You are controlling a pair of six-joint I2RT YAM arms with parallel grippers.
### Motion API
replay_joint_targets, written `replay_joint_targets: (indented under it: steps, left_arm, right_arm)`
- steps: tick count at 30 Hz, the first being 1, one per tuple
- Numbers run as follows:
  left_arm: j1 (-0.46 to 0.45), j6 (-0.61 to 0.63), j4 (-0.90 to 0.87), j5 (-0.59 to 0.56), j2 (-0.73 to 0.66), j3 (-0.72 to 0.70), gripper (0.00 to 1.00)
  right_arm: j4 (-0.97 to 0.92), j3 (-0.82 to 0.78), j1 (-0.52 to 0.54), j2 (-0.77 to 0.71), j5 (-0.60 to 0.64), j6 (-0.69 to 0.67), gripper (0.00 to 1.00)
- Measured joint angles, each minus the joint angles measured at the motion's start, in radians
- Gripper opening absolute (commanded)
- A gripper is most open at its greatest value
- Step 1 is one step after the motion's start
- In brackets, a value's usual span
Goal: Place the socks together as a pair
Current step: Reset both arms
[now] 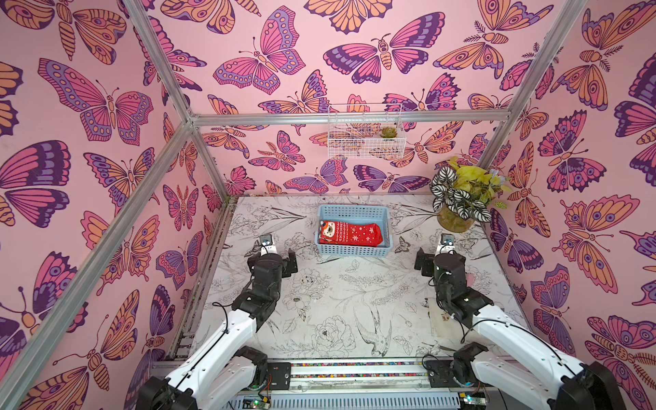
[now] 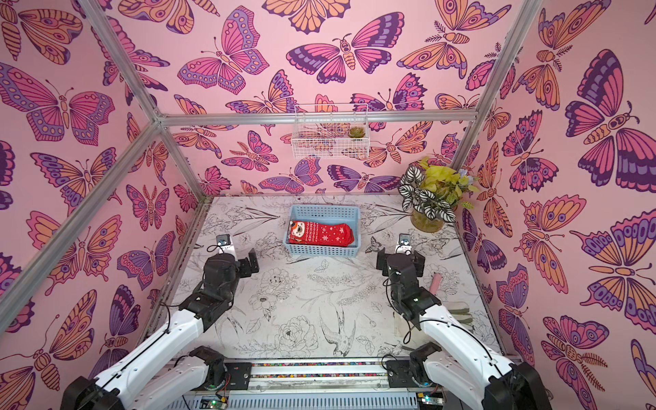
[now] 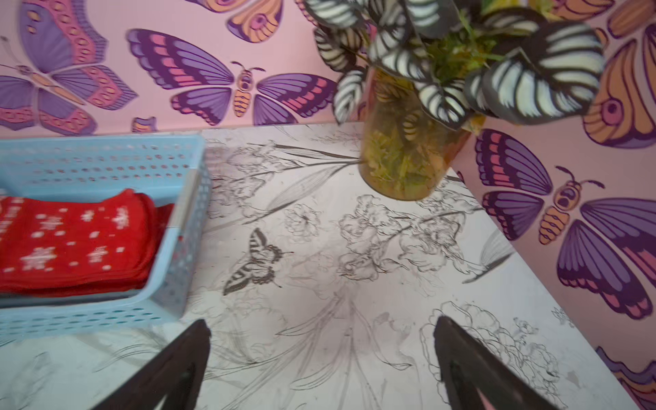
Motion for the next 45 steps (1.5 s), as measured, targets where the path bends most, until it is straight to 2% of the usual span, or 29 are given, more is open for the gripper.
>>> replay_joint_targets:
  steps: [3, 6, 11, 15, 21, 25, 29, 36, 45]
  left_arm:
    - [0.031, 0.039, 0.092, -0.090, 0.006, -0.048, 1.00]
    - [0.060, 0.080, 0.183, -0.128, 0.048, -0.077, 1.00]
    - [0.104, 0.154, 0.436, -0.138, 0.259, -0.146, 1.00]
    - [0.156, 0.194, 0.581, -0.090, 0.388, -0.216, 1.00]
    - [0.284, 0.190, 0.736, 0.104, 0.525, -0.190, 1.00]
    - [0.307, 0.192, 0.742, 0.207, 0.579, -0.140, 1.00]
    - [0.313, 0.190, 0.760, 0.256, 0.618, -0.120, 1.00]
    - [0.322, 0.187, 0.780, 0.281, 0.627, -0.116, 1.00]
    - [0.322, 0.191, 0.787, 0.298, 0.628, -0.116, 1.00]
  right_arm:
    - [0.055, -0.040, -0.093, 0.019, -0.004, 0.005, 0.99]
    - [0.130, -0.056, -0.117, 0.047, 0.019, -0.011, 0.99]
    - [0.307, -0.095, -0.133, 0.209, 0.035, -0.040, 0.99]
    - [0.362, -0.102, -0.139, 0.301, 0.033, -0.069, 0.99]
    - [0.496, -0.091, -0.171, 0.388, 0.028, -0.130, 0.99]
    - [0.623, -0.083, -0.200, 0.508, -0.014, -0.166, 0.99]
    - [0.607, -0.068, -0.246, 0.516, -0.082, -0.163, 0.99]
    - [0.696, -0.066, -0.298, 0.565, -0.180, -0.155, 0.99]
    - [0.686, -0.066, -0.301, 0.562, -0.207, -0.141, 0.99]
